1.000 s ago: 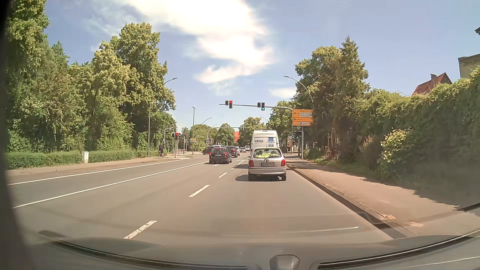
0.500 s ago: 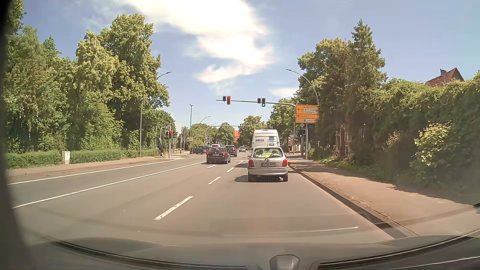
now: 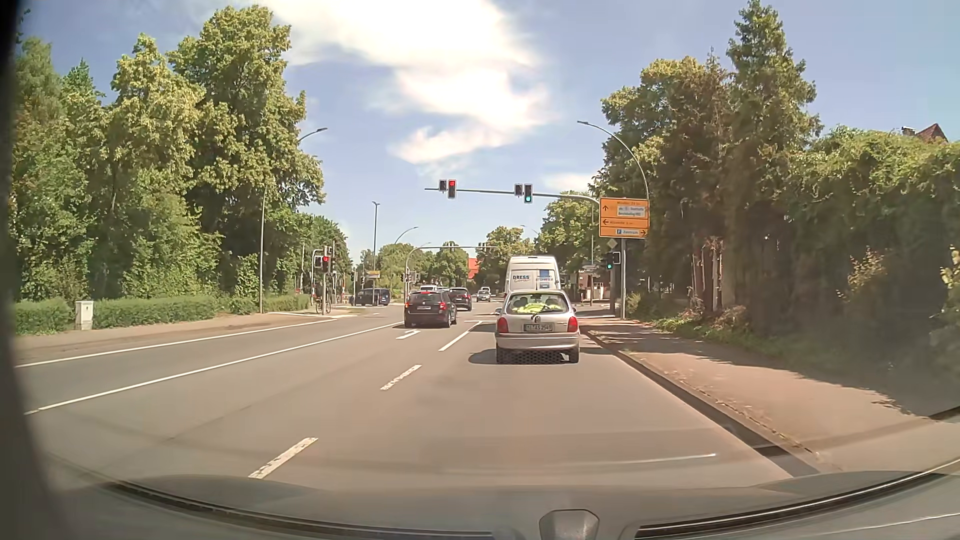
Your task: Follow the waypoints while adhering to traffic rules and regulations
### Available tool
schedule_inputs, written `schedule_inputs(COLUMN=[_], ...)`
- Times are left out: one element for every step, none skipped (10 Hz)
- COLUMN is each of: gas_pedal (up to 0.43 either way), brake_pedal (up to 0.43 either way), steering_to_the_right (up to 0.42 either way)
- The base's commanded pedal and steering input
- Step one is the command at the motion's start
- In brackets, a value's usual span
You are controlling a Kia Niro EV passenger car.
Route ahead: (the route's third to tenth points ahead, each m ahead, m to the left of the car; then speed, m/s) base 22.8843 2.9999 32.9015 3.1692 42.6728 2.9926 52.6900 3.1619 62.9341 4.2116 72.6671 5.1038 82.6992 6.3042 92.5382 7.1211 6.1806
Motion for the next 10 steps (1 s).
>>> schedule_inputs(gas_pedal=[0.067, 0.059, 0.059, 0.059, 0.067, 0.087, 0.110, 0.130, 0.130, 0.138], brake_pedal=[0.006, 0.006, 0.006, 0.006, 0.006, 0.006, 0.000, 0.006, 0.006, 0.006], steering_to_the_right=[0.005, 0.005, 0.005, 0.005, 0.006, 0.006, 0.006, 0.006, 0.006, 0.006])
